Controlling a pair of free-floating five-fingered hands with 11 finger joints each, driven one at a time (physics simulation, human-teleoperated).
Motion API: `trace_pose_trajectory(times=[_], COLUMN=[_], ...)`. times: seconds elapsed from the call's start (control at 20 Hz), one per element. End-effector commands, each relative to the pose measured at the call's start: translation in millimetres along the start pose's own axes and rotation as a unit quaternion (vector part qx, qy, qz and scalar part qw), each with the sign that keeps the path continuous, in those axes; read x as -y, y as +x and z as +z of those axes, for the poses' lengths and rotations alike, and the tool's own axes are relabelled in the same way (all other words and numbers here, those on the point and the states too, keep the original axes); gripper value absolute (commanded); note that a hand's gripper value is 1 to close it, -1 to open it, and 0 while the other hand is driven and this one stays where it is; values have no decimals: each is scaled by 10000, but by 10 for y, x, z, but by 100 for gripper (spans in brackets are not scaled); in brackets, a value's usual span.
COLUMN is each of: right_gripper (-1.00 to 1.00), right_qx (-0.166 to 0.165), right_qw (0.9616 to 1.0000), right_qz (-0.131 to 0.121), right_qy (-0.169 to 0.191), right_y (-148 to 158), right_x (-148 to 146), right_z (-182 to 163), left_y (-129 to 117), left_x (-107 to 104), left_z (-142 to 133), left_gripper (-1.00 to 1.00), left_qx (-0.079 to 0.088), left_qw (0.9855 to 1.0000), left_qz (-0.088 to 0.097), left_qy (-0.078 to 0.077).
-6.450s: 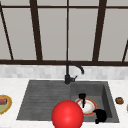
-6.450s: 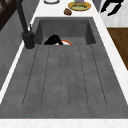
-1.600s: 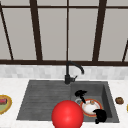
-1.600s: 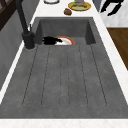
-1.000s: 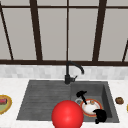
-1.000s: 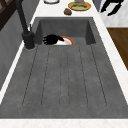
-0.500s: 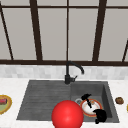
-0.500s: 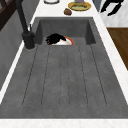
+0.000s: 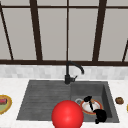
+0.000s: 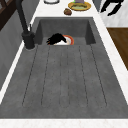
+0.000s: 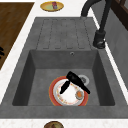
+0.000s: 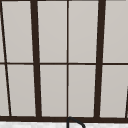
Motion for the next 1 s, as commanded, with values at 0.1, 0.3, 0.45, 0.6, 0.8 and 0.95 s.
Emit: trace_pose_trajectory(times=[0.1, 0.3, 0.45, 0.6, 0.8, 0.95], right_gripper=[0, 0, 0, 0, 0, 0], right_qx=[0, 0, 0, 0, 0, 0], right_qw=[10000, 10000, 10000, 10000, 10000, 10000], right_qz=[0, 0, 0, 0, 0, 0], right_qy=[0, 0, 0, 0, 0, 0], right_y=[0, 0, 0, 0, 0, 0], right_x=[0, 0, 0, 0, 0, 0], right_z=[0, 0, 0, 0, 0, 0], left_y=[-32, -12, 12, -2, -9, -32], left_x=[136, 133, 169, 211, 265, 318], left_z=[-101, -234, -336, -426, -503, -594], left_gripper=[-100, -100, -100, -100, -100, -100], left_qx=[-481, -755, -897, -1014, -1218, -1314], left_qw=[9966, 9929, 9900, 9872, 9819, 9792], left_qz=[-100, -50, -34, -37, 30, 35], left_qy=[-658, -920, -1088, -1233, -1452, -1546])
